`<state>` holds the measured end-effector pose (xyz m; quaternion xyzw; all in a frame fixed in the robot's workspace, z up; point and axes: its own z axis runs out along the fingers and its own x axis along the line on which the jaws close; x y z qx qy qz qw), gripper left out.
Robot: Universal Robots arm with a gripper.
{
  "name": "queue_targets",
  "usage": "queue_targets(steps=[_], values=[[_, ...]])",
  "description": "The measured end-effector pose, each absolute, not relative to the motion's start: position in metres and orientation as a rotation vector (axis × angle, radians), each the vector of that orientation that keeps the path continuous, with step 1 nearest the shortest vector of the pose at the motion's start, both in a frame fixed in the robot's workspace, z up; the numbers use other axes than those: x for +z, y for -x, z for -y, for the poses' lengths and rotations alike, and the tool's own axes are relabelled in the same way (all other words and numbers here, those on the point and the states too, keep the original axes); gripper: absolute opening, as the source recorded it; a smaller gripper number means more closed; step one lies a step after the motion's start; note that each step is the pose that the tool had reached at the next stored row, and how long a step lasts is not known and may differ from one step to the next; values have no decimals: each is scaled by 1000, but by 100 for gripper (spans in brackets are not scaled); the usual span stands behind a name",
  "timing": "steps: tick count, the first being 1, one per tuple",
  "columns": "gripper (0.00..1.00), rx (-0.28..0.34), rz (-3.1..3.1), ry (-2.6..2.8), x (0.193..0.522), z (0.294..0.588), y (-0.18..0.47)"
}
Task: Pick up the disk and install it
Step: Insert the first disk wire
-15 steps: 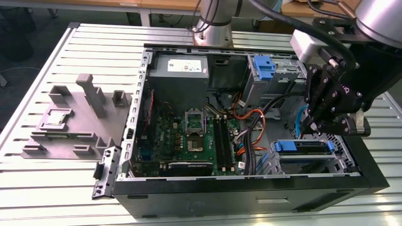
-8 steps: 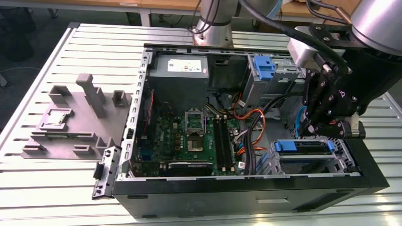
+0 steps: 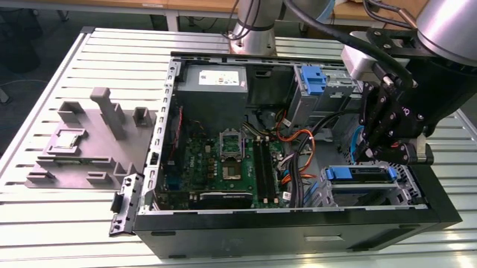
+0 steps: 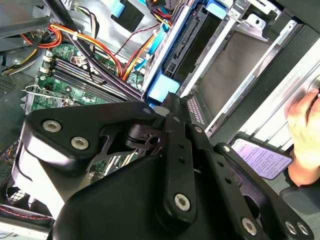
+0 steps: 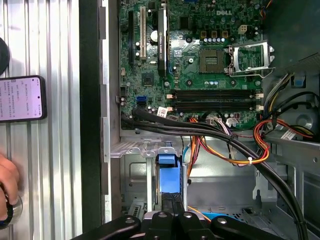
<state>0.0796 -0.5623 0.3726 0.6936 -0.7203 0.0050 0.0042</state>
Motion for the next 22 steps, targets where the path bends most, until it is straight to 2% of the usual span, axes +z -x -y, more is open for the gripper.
queue_targets(steps=[22], values=[[10,23,2170,-2251,372,562,-110]])
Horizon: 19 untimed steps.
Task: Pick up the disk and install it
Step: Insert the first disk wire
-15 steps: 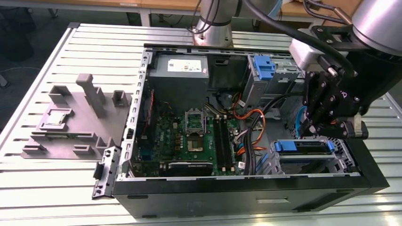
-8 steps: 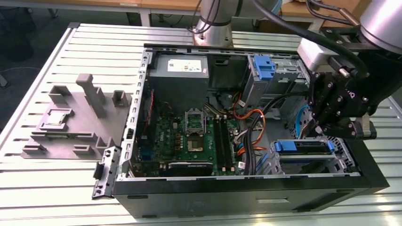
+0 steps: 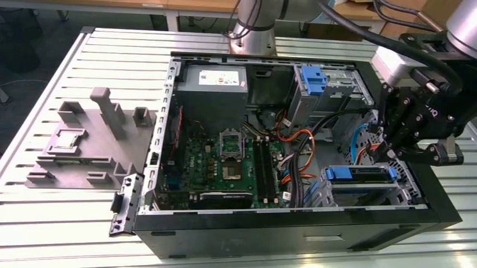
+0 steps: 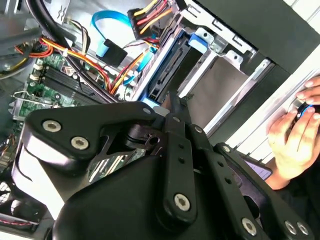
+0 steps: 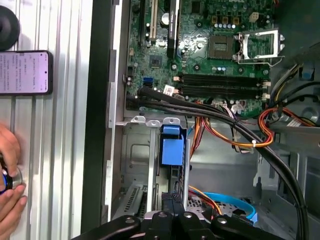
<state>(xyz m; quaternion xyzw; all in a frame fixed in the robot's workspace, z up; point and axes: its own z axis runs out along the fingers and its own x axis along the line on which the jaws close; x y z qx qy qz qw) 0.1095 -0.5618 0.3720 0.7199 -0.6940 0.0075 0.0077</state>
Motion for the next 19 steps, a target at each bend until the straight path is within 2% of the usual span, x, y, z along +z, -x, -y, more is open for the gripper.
queue_targets(steps=[3,4,5,6,12,14,15,19], values=[[11,24,2160,-2260,374,562,-110],[17,24,2158,-2261,376,562,-110],[17,24,2157,-2263,378,562,-110],[24,24,2155,-2265,380,562,-110],[24,24,2130,-2288,387,562,-110],[25,24,2116,-2301,387,562,-110],[31,24,2103,-2313,387,562,-110],[31,25,2023,-2384,386,561,-110]])
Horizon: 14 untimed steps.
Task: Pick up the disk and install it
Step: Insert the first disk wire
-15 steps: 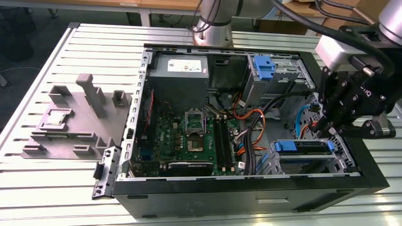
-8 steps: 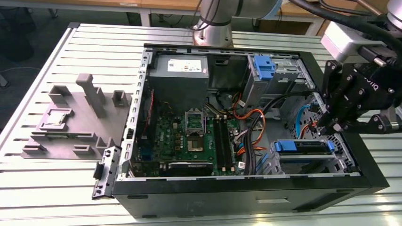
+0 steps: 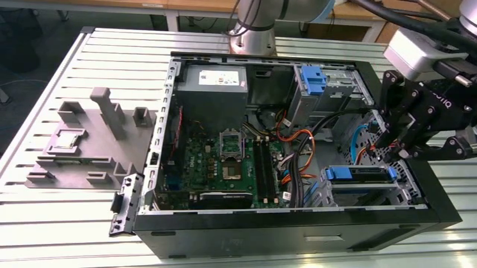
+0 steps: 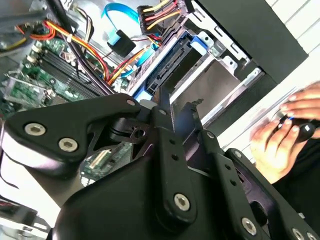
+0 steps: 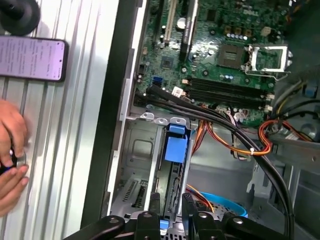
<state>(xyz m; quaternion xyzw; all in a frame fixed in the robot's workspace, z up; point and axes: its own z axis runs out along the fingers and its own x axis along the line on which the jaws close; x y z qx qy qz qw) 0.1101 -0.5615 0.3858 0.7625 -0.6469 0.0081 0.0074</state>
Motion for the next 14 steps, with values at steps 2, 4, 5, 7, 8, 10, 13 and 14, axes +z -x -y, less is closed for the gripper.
queue_targets(steps=[2,4,5,7,8,10,13,14], values=[[31,25,1993,-2410,385,562,-111],[31,26,1987,-2414,385,562,-114],[31,26,1987,-2414,384,561,-116],[31,26,1987,-2414,384,561,-121],[31,27,1987,-2413,384,561,-123],[31,29,1986,-2412,384,560,-127],[31,32,1984,-2410,383,559,-130],[31,34,1983,-2409,383,558,-131]])
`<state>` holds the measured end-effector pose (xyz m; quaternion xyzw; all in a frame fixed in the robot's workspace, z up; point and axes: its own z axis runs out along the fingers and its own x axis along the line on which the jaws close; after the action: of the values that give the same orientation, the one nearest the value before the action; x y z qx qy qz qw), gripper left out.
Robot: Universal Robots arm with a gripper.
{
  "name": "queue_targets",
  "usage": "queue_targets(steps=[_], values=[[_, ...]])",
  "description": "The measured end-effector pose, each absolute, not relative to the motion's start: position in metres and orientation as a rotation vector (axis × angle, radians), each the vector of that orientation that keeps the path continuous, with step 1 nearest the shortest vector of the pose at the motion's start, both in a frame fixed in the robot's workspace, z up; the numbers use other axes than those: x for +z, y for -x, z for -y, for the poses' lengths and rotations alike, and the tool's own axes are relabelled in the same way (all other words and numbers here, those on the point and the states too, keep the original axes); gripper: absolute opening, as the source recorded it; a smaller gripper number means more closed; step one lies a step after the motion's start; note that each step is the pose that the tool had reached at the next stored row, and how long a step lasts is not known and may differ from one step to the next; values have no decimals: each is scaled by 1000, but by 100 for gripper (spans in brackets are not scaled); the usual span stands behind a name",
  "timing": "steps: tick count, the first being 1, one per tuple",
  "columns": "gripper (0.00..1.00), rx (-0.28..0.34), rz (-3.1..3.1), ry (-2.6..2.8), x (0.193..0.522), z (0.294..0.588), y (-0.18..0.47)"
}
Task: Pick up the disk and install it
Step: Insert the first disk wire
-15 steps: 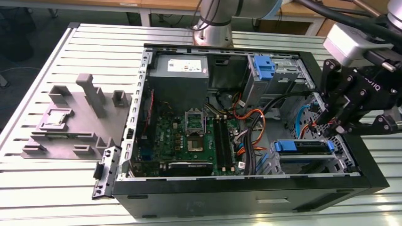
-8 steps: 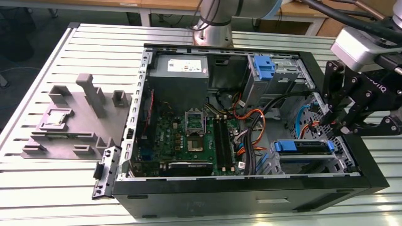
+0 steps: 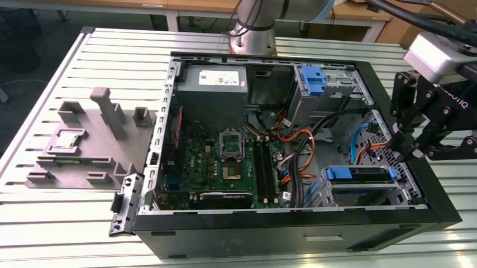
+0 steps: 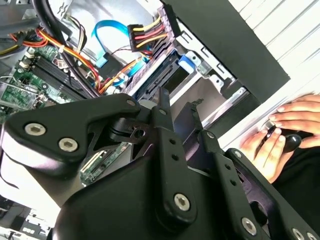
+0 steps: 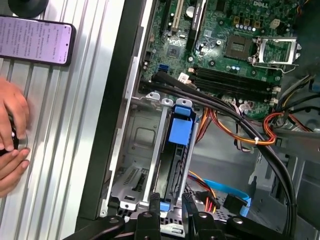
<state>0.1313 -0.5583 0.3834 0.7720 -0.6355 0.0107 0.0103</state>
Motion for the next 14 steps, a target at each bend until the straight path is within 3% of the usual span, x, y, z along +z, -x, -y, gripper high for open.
queue_targets(steps=[14], values=[[31,40,1805,-2544,382,557,-135]])
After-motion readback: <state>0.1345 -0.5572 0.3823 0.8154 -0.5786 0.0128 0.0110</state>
